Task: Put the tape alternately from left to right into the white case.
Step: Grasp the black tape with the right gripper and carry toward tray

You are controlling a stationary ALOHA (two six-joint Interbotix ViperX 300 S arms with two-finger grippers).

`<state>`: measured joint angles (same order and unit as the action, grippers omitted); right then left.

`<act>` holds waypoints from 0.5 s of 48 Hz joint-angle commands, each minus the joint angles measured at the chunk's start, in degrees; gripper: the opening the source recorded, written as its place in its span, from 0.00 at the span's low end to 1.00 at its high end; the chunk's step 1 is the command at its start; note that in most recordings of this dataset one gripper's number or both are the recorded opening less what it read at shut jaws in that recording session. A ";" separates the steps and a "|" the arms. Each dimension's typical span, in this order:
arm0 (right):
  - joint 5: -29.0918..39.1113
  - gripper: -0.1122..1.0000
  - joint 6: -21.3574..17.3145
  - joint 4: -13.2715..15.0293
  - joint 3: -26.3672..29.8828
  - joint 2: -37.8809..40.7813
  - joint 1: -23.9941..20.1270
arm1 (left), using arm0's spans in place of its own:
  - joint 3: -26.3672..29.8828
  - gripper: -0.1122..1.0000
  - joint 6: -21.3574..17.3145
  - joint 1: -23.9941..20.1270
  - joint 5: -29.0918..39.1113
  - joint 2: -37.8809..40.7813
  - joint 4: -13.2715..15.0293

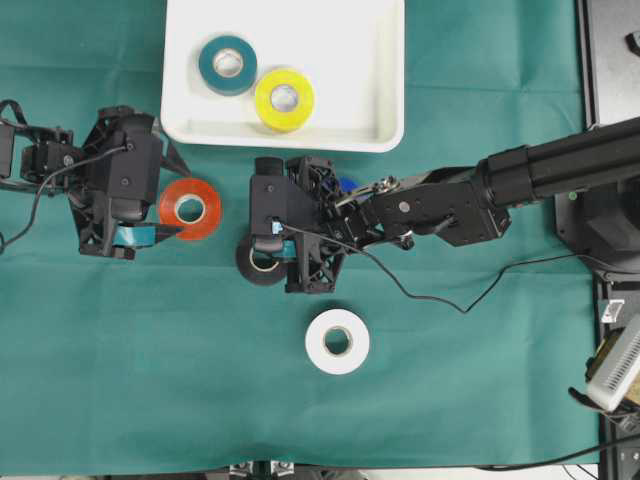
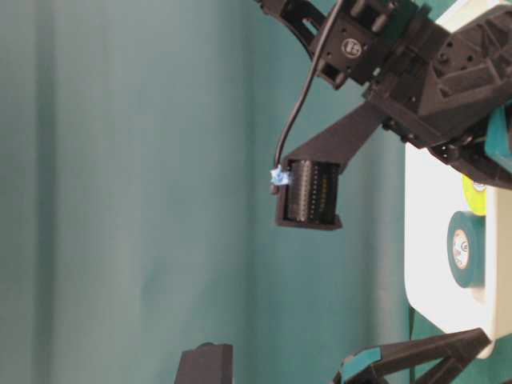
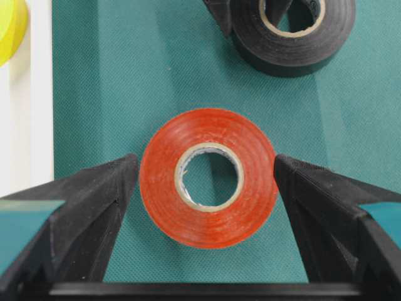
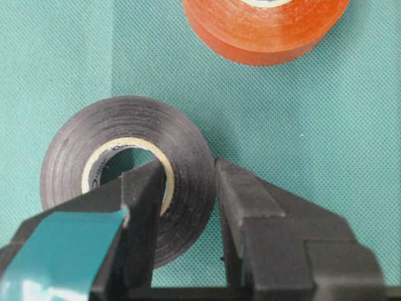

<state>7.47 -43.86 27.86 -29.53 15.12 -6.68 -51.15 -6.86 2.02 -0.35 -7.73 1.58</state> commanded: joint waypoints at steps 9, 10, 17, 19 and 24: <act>0.44 0.32 0.18 0.00 -0.62 -9.84 -0.79 | 0.44 0.68 0.09 0.18 -0.44 -1.05 0.00; 0.53 0.32 0.18 0.09 -0.70 -10.37 -0.79 | 0.44 0.68 0.09 0.18 -0.44 -1.05 0.09; 0.44 0.32 0.18 0.09 -1.67 -13.18 -0.88 | 0.44 0.68 0.09 0.18 -0.44 -1.05 0.00; 0.53 0.32 0.18 0.00 -1.85 -13.89 -0.79 | 0.44 0.68 0.09 0.18 -0.44 -1.05 0.00; 0.53 0.32 0.18 0.00 -2.02 -15.12 -0.88 | 0.44 0.68 0.09 0.18 -0.44 -1.05 0.00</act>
<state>8.26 -43.51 27.86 -32.08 7.91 -7.29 -51.15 -6.86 2.02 -0.26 -7.73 1.58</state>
